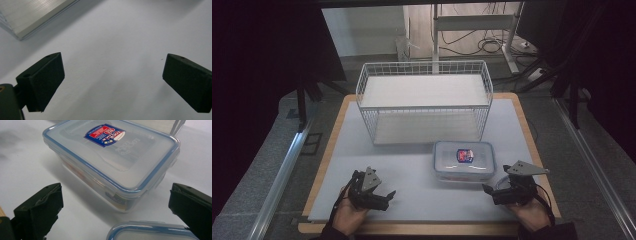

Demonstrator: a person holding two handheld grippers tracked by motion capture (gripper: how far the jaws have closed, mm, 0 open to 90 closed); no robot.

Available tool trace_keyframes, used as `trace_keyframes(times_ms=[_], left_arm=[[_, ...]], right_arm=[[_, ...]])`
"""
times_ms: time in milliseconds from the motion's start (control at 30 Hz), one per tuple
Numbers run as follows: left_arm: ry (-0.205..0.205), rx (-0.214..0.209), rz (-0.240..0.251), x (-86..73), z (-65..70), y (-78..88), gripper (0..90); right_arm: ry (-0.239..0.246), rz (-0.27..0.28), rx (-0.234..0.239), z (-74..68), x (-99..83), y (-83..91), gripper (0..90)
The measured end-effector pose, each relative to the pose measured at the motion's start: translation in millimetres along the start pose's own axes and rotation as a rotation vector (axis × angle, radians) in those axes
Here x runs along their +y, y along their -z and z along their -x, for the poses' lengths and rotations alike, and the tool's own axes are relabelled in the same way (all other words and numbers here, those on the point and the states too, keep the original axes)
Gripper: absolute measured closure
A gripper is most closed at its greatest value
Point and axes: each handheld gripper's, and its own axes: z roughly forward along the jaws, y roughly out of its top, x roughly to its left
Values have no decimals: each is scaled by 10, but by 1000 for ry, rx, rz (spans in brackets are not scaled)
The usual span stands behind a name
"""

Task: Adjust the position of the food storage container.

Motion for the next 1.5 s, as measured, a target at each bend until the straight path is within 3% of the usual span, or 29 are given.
trace_keyframes(times_ms=[33, 133, 267, 533, 767, 900, 933, 1000, 1033, 1067, 1133, 1167, 1233, 1300, 1400, 1500], left_arm=[[0, 0, 0, 0, 0, 0, 38], [63, -16, 30, -36, -77, 36, 39], [89, -25, 47, -18, -78, 69, 40], [62, -26, 29, 18, 0, 56, 40], [64, -38, 36, 48, 42, 66, 41], [73, -40, 30, 68, 49, 72, 37], [76, -39, 28, 76, 52, 74, 31], [80, -48, 29, 89, 53, 77, 29], [82, -59, 34, 92, 48, 81, 27], [92, -66, 41, 97, 48, 83, 27], [104, -72, 52, 116, 46, 85, 37], [105, -72, 56, 125, 46, 85, 37], [98, -71, 61, 146, 51, 83, 57], [93, -69, 64, 165, 55, 78, 63], [104, -81, 81, 208, 39, 50, 93], [106, -92, 91, 232, 22, 21, 98]], right_arm=[[0, 0, 0, 0, 0, 0, 0], [-2, -2, 3, -3, 1, -1, 0], [-4, -13, 8, -7, 1, -6, 0], [-16, -26, 8, 7, -4, 2, 15], [-24, -45, 17, 19, -1, 8, 96], [-39, -59, 27, 42, 15, 29, 209], [-42, -69, 27, 52, 37, 49, 292], [-45, -70, 25, 55, 44, 55, 329], [-54, -77, 26, 79, 67, 71, 426], [-54, -77, 26, 79, 67, 71, 426], [-79, -78, 30, 142, 106, 85, 554], [-79, -78, 30, 142, 106, 85, 554], [-98, -75, 27, 222, 144, 84, 688], [-101, -75, 27, 240, 149, 80, 720], [-105, -90, 11, 320, 184, 40, 862], [-106, -100, 0, 363, 215, 9, 894]])
